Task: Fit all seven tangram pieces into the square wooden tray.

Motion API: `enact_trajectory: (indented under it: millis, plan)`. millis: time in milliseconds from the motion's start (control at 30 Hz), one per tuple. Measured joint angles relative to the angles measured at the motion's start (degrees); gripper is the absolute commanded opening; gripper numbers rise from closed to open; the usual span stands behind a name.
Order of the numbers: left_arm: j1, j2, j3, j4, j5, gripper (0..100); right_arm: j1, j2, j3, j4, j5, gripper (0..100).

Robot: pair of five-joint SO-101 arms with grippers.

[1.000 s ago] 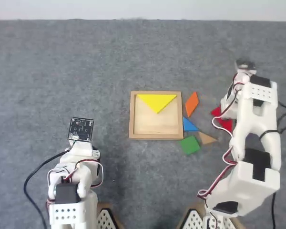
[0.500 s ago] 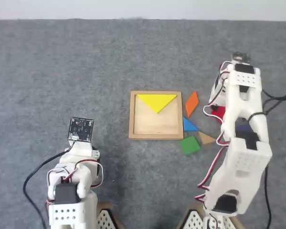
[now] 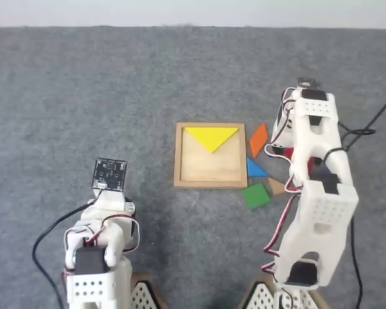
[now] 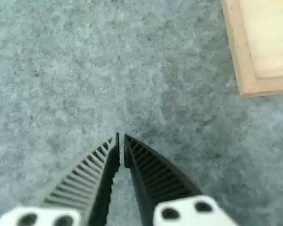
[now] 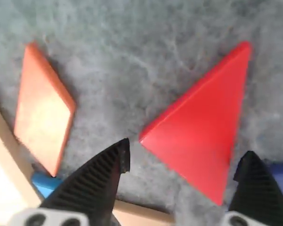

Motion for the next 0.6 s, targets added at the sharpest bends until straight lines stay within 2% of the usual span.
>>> enact_trajectory:
  millis: [300,600]
  plan:
    - [0.00,0.00,0.00,0.00,0.00,2,0.00,0.62,0.00,-1.41,0.00,35.0]
    - [0.00,0.00,0.00,0.00,0.00,2,0.70,0.62,-0.97,-3.60,-4.22,35.0]
